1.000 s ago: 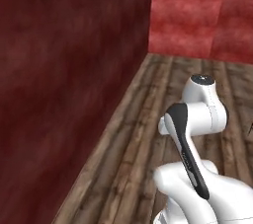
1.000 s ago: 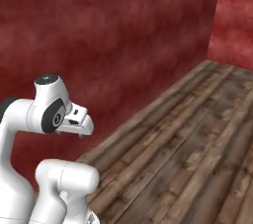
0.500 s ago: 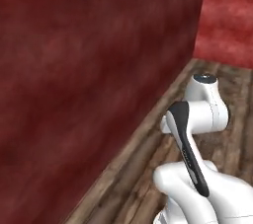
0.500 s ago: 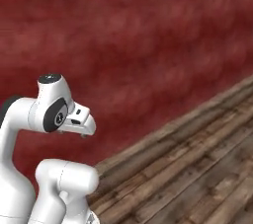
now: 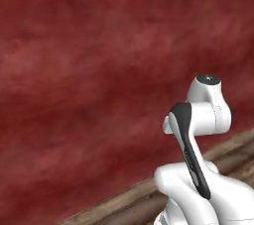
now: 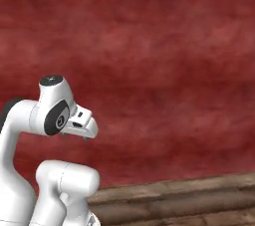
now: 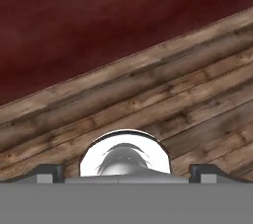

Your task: Place one of the steaks on the plate and the other in the bowl. Then place the bowl in the fridge.

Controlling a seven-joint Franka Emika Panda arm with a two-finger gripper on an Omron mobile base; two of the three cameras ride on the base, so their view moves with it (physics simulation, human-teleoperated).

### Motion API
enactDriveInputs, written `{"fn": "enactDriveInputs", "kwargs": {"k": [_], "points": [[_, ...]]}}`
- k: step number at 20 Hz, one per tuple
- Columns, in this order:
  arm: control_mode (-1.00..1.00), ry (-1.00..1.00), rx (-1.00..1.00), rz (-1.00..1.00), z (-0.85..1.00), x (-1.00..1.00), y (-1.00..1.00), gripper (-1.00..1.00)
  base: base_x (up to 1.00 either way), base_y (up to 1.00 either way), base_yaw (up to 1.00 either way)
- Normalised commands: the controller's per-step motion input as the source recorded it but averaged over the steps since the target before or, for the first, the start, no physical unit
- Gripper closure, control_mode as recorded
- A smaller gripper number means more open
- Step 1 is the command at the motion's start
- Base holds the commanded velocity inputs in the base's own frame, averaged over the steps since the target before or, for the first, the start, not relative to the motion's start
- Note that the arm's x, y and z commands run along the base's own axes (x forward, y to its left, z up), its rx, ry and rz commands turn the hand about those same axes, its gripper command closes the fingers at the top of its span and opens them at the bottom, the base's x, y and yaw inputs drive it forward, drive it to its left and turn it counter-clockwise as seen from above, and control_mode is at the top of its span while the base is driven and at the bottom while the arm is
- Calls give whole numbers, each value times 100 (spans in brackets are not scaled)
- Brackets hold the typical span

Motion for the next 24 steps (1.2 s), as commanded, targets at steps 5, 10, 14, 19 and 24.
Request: {"fn": "enactDriveInputs", "kwargs": {"k": [5,10,14,19,24], "points": [[100,0,0,0,0,0,0,-100,44,11,86],[100,0,0,0,0,0,0,-100,-1,6,75],[100,0,0,0,0,0,0,-100,-1,19,53],[100,0,0,0,0,0,0,-100,0,69,78],[100,0,0,0,0,0,0,-100,0,40,93]]}}
